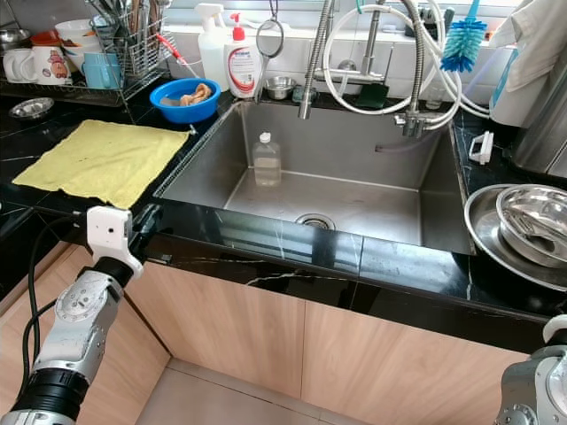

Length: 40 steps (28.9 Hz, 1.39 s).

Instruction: Kitchen organization

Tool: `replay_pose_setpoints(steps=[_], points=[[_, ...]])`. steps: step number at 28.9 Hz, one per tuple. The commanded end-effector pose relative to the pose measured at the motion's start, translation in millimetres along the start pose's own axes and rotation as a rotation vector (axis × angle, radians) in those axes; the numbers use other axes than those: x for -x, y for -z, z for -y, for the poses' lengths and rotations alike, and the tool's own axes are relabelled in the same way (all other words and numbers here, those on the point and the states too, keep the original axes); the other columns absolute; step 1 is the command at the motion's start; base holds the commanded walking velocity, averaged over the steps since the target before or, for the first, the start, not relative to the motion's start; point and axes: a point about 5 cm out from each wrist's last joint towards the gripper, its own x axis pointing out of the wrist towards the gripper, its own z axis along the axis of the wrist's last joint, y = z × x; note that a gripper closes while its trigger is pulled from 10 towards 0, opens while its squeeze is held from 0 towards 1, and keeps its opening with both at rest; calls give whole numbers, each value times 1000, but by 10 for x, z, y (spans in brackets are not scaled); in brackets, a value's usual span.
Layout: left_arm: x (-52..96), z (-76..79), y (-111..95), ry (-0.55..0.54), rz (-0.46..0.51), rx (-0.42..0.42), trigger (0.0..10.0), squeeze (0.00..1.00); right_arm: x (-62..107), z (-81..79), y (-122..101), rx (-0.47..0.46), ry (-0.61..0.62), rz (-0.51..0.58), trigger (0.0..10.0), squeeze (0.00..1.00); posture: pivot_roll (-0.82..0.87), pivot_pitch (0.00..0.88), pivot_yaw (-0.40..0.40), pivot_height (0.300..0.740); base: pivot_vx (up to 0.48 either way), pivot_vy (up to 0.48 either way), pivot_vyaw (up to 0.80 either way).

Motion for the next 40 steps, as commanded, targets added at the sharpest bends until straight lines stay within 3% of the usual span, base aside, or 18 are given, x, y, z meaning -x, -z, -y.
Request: replay_pose_setpoints(steps=[1, 21, 34, 35, 36, 40], points=[[-12, -19, -45, 8, 0, -35, 10000, 0, -7, -19, -12, -1, 0, 9, 0, 0, -56, 0, 42, 740, 0, 0, 0], [-35, 6, -57, 13, 7, -35, 10000, 0, -8, -33, 8, -13, -10, 1, 0, 0, -56, 0, 42, 740, 0, 0, 0], [-43, -3, -51, 2, 6, -36, 10000, 0, -22, -164, -46, -44, -86, 14, 235, 0, -58, 0, 41, 740, 0, 0, 0], [-43, -3, -48, 1, 5, -35, 10000, 0, -23, -195, -71, -49, -102, 26, 6078, 0, -58, 0, 41, 740, 0, 0, 0], [-42, -4, -46, 0, 4, -35, 10000, 0, -24, -224, -95, -58, -117, 37, 10000, 0, -58, 0, 41, 740, 0, 0, 0], [-40, -4, -42, -2, 4, -34, 10000, 0, -15, -307, -161, -85, -155, 59, 10000, 0, -57, 0, 39, 740, 0, 0, 0]])
